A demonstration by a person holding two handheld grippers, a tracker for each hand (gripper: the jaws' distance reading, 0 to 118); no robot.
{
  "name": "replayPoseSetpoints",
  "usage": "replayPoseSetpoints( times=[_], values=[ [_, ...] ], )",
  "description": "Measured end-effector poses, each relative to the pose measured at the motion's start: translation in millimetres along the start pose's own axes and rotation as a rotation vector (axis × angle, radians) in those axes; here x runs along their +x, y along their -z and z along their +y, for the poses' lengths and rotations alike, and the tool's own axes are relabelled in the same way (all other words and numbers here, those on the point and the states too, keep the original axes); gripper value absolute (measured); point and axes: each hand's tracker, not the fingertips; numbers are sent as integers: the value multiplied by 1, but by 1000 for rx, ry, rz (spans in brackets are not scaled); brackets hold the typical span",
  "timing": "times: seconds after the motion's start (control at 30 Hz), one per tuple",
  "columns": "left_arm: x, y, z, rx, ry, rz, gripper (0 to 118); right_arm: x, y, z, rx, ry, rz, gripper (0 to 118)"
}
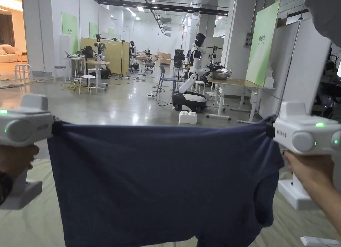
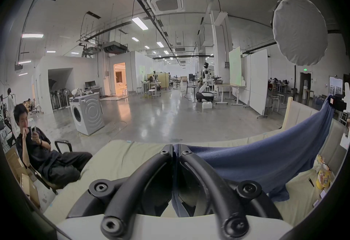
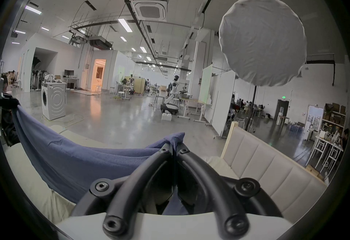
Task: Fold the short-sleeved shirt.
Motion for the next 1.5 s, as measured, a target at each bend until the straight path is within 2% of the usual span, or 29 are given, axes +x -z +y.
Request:
replayPoseSetpoints(
  times=[0.2, 0.3, 0.53, 0.73, 0.8, 0.93, 1.13, 1.17, 1.2, 1.27, 1.4, 1.5],
  values=[
    [-6, -11, -55, -40, -23, -35, 5, 2, -18, -61, -57, -5, 29, 3],
    [-3, -38, -73, -39, -39, -52, 5, 4, -37, -81, -70, -18, 37, 3],
    [-1, -102, -114, -15, -25, -65, 5, 7, -108, -123, -77, -12, 50, 3],
    [-11, -152, -162, -24, -61, -73, 5, -1, -174, -155, -93, -52, 59, 3],
    [-13, -175, -181, -37, -93, -69, 5, -4, -195, -171, -139, -29, 67, 3],
    [-31, -195, -231, -90, -130, -51, 5, -13, -235, -197, -153, -88, 68, 3],
    [-29, -235, -294, -207, -104, -51, 4, -21, -277, -252, -333, -62, 79, 3],
    [-27, -240, -302, -209, -110, -48, 5, -22, -281, -259, -339, -96, 84, 3],
    [-26, -243, -311, -249, -119, -48, 5, -23, -285, -270, -401, -69, 87, 3],
    [-24, -240, -331, -313, -114, -49, 4, -25, -289, -294, -451, -94, 96, 3],
    [-9, -236, -359, -433, -11, -54, 5, -32, -297, -340, -595, -120, 120, 3],
    [-4, -233, -376, -491, 15, -59, 5, -34, -300, -368, -677, -105, 140, 3]
  ],
)
